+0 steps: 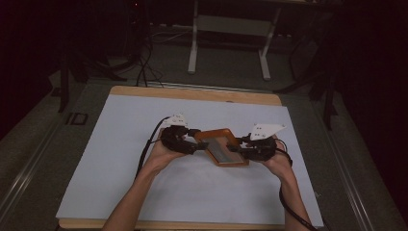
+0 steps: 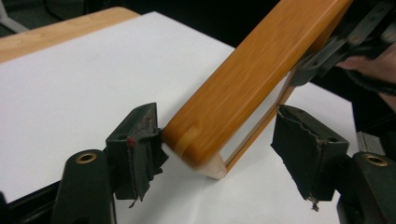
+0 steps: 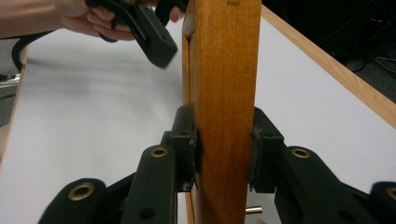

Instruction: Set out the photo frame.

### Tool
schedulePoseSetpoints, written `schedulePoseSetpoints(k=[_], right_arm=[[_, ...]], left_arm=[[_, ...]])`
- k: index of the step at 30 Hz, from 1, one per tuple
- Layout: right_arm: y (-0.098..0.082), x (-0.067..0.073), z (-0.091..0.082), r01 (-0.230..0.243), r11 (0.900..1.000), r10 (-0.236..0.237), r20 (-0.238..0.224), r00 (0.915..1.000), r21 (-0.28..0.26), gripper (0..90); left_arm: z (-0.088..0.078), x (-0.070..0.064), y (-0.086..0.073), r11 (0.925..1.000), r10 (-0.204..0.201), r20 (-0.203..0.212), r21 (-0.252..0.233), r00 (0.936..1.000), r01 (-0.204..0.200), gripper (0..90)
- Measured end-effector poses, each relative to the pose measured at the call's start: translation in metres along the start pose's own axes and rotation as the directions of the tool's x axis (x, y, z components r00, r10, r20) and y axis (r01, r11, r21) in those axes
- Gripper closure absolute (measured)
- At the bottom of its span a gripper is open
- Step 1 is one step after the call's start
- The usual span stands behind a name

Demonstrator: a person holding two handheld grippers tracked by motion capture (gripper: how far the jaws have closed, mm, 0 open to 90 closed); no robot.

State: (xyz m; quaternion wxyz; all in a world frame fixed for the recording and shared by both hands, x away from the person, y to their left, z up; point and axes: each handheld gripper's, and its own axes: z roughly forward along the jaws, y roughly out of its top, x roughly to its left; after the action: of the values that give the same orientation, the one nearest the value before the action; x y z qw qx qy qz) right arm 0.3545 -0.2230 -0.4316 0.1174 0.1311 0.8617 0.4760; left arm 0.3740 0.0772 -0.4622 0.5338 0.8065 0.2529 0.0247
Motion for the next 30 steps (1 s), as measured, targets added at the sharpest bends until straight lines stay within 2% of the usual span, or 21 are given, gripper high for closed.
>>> schedulePoseSetpoints(k=[6,11,16,21,27,30], right_arm=[[-0.004,0.001,-0.003,-0.012,1.000,0.012,0.011,0.9999,-0.013,68.1],[-0.009,0.000,-0.006,-0.027,0.999,0.028,0.049,0.9984,-0.019,67.8],[-0.010,0.000,-0.008,-0.035,0.999,0.034,0.092,0.9951,0.010,66.7],[-0.010,0.003,-0.009,-0.035,0.999,0.028,0.146,0.9889,0.042,63.4],[-0.017,0.004,-0.014,-0.051,0.997,0.042,0.168,0.9849,0.050,61.1],[-0.018,0.004,-0.015,-0.067,0.996,0.056,0.177,0.9827,0.058,60.7]], left_arm=[[0.018,0.001,-0.008,0.9991,0.003,0.002,0.043,1.0000,-0.003,40.7],[0.023,-0.004,-0.007,0.9984,0.036,-0.016,0.044,0.9992,-0.036,52.8],[0.025,-0.005,-0.006,0.9985,0.034,-0.035,0.044,0.9988,-0.033,56.2],[0.027,-0.010,-0.005,0.9967,0.060,-0.044,0.058,0.9972,-0.058,60.5],[0.029,-0.017,-0.003,0.9949,0.088,-0.050,0.053,0.9948,-0.085,62.7],[0.030,-0.019,-0.001,0.9954,0.081,-0.055,0.056,0.9952,-0.078,62.8]])
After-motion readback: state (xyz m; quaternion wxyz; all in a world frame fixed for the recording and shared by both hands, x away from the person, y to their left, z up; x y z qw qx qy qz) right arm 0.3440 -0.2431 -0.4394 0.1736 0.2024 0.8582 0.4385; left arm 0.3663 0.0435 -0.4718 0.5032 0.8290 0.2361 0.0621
